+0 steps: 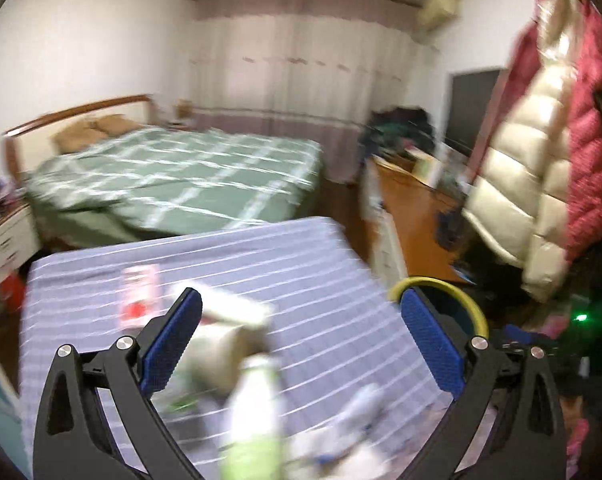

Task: Collect trash
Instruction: 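Move the right gripper to the white tube on the table and grasp it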

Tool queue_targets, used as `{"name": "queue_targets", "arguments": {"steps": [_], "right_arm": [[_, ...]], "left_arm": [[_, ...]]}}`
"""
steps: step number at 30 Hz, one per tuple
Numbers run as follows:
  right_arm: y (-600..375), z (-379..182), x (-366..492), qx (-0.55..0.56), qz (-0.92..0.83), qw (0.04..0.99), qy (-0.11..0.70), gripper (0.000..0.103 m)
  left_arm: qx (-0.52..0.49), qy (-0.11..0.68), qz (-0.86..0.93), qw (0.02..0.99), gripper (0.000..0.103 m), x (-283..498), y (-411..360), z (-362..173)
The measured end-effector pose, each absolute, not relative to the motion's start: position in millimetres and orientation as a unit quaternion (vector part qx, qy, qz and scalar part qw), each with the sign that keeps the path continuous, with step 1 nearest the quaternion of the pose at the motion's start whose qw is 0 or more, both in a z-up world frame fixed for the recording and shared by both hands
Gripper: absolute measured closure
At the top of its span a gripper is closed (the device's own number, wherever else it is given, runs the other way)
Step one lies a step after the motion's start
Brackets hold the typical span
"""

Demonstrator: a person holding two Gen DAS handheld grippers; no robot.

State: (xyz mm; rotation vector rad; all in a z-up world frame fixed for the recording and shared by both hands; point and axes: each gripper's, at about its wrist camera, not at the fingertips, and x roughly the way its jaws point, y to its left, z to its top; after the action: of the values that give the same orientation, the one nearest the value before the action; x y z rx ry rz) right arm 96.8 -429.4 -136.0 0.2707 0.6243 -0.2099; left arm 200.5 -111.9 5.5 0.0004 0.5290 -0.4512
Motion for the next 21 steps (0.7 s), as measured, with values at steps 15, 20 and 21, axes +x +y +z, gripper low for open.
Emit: {"name": "queue_targets", "arguments": {"steps": [15, 20, 21], "right_arm": [[-295.4, -110.7, 155.2, 0.033, 0.041, 0.947, 0.317, 0.044], [-273.1, -112.0, 170.9, 0.023, 0.069, 0.94, 0.333, 0.044], [-270.2, -118.6, 174.1, 0.026, 0.076, 0.934, 0.348, 0.044]], "left_arm": [[-0.11, 0.256, 0.021, 0.96, 0.005, 236.5, 107.0, -80.7], [-0.135, 0.266, 0.027, 0.954, 0.005, 239.0, 124.2, -96.6], [-0.132, 0.263, 0.03, 0.955, 0.005, 239.3, 124.9, -96.7]]}}
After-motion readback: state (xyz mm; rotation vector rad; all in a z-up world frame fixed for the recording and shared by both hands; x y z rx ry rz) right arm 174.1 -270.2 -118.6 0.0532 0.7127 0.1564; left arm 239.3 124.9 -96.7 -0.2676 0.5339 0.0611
